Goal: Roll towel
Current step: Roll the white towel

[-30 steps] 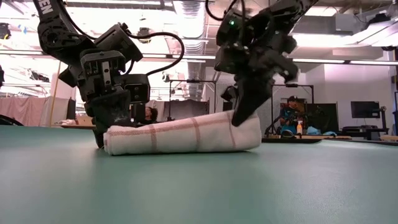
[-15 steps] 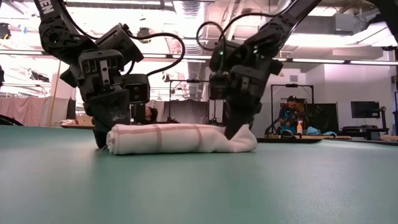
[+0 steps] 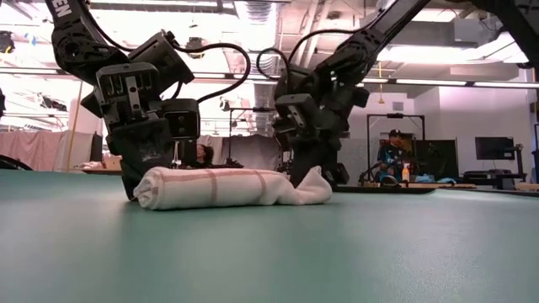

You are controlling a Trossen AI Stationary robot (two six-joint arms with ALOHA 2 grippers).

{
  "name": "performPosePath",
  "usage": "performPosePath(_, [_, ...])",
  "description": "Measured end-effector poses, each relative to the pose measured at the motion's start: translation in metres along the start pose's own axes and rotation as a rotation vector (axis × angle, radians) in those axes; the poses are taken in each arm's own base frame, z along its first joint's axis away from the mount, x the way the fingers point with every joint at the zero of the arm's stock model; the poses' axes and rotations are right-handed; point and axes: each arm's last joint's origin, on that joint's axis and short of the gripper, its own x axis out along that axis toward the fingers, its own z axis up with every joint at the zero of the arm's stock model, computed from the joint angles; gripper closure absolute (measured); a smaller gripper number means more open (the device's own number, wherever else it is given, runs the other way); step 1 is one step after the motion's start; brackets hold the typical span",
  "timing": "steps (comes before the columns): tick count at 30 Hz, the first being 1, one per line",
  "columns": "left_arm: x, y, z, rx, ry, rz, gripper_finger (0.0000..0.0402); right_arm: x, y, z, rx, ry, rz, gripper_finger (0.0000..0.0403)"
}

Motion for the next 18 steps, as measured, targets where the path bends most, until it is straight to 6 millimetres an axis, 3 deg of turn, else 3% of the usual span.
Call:
performPosePath(6, [-0.002, -0.005, 0.002, -0.044, 0.023, -0.055, 0.0401, 0.014, -0.017, 0.001, 0.132, 0.068, 0.024, 0.0387])
performPosePath(10, [-0.011, -0.018, 0.001, -0.108, 0.082, -0.149, 0.0402, 0.021, -0.022, -0.001, 0.174, 0.095, 0.019, 0.0387])
performPosePath(12, [-0.020, -0.031, 0.011, -0.086, 0.015, -0.160, 0.0402, 0.020, -0.023, 0.000, 0.192, 0.094, 0.017, 0.0387])
performPosePath(18, [-0.040, -0.063, 0.021, 0.006, -0.156, 0.057, 0.0402, 0.019, -0.023, -0.001, 0.206, 0.098, 0.020, 0.0387])
